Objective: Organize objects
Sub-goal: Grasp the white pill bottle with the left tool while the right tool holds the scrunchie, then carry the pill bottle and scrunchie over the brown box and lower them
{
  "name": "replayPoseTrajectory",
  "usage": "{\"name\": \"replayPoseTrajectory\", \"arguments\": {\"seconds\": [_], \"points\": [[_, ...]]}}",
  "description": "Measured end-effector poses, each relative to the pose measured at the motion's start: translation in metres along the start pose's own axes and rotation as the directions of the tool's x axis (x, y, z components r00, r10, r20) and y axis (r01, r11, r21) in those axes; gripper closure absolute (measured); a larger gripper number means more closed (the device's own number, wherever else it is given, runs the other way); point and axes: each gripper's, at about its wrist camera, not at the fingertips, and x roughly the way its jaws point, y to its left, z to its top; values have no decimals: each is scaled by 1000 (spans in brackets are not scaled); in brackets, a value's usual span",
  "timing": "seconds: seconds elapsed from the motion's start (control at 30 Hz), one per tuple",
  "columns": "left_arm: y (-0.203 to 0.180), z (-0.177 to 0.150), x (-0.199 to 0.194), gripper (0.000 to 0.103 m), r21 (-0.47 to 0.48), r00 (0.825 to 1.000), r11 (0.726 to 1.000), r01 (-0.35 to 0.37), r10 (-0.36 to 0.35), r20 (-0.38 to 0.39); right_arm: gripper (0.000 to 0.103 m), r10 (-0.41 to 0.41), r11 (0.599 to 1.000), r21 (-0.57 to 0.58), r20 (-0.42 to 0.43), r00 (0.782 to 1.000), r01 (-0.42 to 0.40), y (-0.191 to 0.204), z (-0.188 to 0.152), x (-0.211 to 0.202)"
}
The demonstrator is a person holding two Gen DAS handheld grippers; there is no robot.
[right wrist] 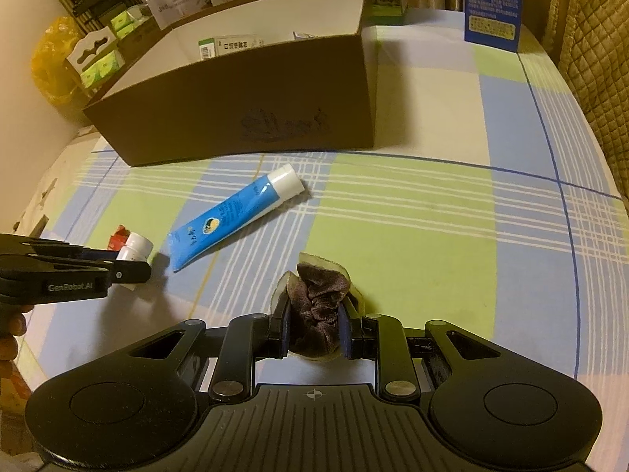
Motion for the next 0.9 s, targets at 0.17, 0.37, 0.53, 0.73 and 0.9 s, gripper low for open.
{"name": "replayPoseTrajectory", "arguments": {"seconds": [0.17,0.37,0.53,0.73,0.9], "points": [[3,2,-19,81,-4,999,1000,10,-10,32,82,24,1000,-14,6,1000,-24,8,5,-8],[7,6,-41,81,-10,997,1000,17,-17,73,82,60,998,-31,23,998,-59,21,15,-19],[10,13,-58,81,-15,994,1000,21,-20,111,82,97,994,-45,48,994,-95,31,31,-29],[16,28,-74,81,-11,988,1000,14,-12,152,82,130,990,-75,98,987,-123,43,60,-39],[21,43,-83,81,0,983,1000,-2,2,184,82,149,985,-103,135,980,-136,53,84,-45]]}}
